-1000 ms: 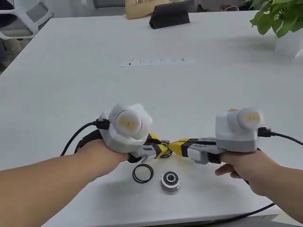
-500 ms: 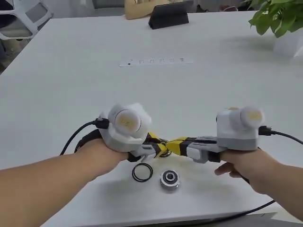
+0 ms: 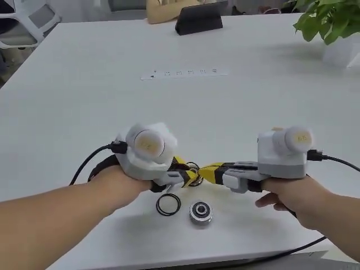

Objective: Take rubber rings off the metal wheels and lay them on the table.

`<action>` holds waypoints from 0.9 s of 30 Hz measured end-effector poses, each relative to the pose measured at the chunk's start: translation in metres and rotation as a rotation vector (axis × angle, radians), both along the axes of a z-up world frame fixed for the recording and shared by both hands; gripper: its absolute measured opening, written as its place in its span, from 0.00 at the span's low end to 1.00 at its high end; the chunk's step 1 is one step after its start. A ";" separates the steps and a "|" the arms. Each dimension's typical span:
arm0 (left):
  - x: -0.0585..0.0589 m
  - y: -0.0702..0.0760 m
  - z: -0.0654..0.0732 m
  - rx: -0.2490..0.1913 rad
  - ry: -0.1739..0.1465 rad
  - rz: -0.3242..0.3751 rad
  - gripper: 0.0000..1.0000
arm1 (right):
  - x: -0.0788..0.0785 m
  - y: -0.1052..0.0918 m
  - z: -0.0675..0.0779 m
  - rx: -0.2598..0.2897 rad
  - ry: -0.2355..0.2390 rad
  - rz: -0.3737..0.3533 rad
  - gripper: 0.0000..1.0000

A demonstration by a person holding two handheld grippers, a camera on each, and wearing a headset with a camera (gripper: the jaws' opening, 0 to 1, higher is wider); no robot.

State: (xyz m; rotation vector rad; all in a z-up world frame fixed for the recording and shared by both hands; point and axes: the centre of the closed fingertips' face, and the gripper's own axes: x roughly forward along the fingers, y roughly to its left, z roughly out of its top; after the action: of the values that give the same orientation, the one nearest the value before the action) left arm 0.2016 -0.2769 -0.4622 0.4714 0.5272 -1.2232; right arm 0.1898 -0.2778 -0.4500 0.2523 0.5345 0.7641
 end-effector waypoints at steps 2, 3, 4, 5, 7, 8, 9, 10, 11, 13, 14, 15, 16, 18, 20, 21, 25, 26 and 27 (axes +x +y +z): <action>0.000 0.000 0.000 0.003 -0.008 -0.009 0.07 | 0.000 -0.001 -0.001 -0.005 0.001 -0.003 0.00; 0.000 -0.001 0.000 0.004 -0.009 -0.011 0.07 | 0.000 -0.001 -0.001 -0.006 0.002 -0.004 0.00; 0.001 -0.001 0.000 0.007 -0.010 -0.013 0.07 | 0.000 -0.002 -0.002 -0.008 0.003 -0.007 0.00; 0.001 -0.001 0.000 0.008 -0.013 -0.016 0.07 | 0.001 -0.002 -0.002 -0.009 0.003 -0.008 0.00; 0.001 -0.001 0.000 0.013 -0.016 -0.023 0.07 | 0.001 -0.003 -0.002 -0.009 0.004 -0.009 0.00; 0.001 -0.001 0.000 0.015 -0.017 -0.026 0.07 | 0.000 -0.003 -0.002 -0.010 0.004 -0.009 0.00; 0.000 0.000 0.001 0.016 -0.017 -0.027 0.08 | 0.001 -0.003 -0.002 -0.010 0.004 -0.009 0.00; 0.000 0.000 0.001 0.016 -0.015 -0.029 0.08 | 0.000 -0.003 -0.002 -0.009 0.004 -0.009 0.00; 0.000 0.000 0.001 0.014 -0.011 -0.030 0.10 | 0.000 -0.002 -0.001 -0.008 0.004 -0.009 0.00; -0.001 0.001 0.002 0.014 -0.004 -0.034 0.11 | 0.000 -0.002 -0.001 -0.008 0.004 -0.008 0.00; -0.002 0.002 0.002 0.013 -0.005 -0.035 0.11 | 0.001 -0.002 -0.001 -0.008 0.002 -0.009 0.00; -0.002 0.002 0.003 0.011 -0.005 -0.036 0.11 | 0.001 -0.002 -0.001 -0.008 0.002 -0.008 0.00; -0.002 0.002 0.004 0.007 -0.002 -0.036 0.12 | 0.001 -0.002 -0.001 -0.009 0.002 -0.008 0.00; -0.003 0.002 0.006 0.004 -0.001 -0.038 0.13 | 0.001 -0.003 -0.001 -0.008 0.003 -0.009 0.00; -0.004 0.003 0.007 0.001 -0.003 -0.041 0.14 | 0.001 -0.003 -0.001 -0.008 0.002 -0.008 0.00; -0.005 0.003 0.009 -0.002 -0.003 -0.044 0.15 | 0.001 -0.003 -0.001 -0.009 0.002 -0.007 0.00; -0.008 0.005 0.013 -0.009 -0.001 -0.050 0.18 | 0.001 -0.003 0.001 -0.009 -0.002 -0.007 0.00; -0.010 0.006 0.014 -0.010 -0.002 -0.054 0.19 | 0.001 -0.003 0.002 -0.008 -0.003 -0.007 0.00; -0.010 0.007 0.015 -0.012 -0.003 -0.057 0.19 | 0.001 -0.003 0.002 -0.008 -0.005 -0.007 0.00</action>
State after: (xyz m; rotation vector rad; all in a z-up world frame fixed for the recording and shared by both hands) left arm 0.1915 -0.2703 -0.4475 0.4807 0.5069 -1.2789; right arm 0.1910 -0.2808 -0.4477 0.2448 0.5321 0.7554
